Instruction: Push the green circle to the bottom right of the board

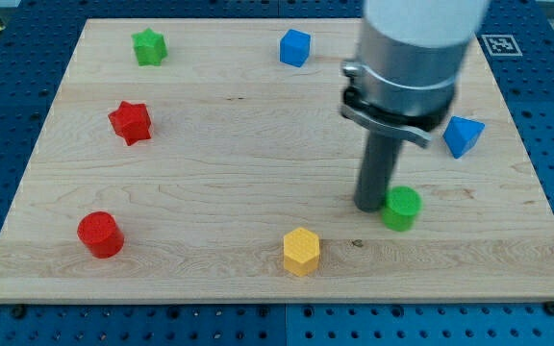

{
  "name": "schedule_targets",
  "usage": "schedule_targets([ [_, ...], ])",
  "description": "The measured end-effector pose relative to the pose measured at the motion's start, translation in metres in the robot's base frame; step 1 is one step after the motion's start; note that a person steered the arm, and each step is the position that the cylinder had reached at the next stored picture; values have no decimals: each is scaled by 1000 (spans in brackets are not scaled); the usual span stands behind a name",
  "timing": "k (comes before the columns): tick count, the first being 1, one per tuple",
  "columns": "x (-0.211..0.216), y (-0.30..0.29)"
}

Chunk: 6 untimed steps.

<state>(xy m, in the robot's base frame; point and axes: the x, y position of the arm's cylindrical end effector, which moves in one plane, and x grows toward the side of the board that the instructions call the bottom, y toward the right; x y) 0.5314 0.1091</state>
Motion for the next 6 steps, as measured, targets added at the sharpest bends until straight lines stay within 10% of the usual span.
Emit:
schedule_targets([
  [6,41,47],
])
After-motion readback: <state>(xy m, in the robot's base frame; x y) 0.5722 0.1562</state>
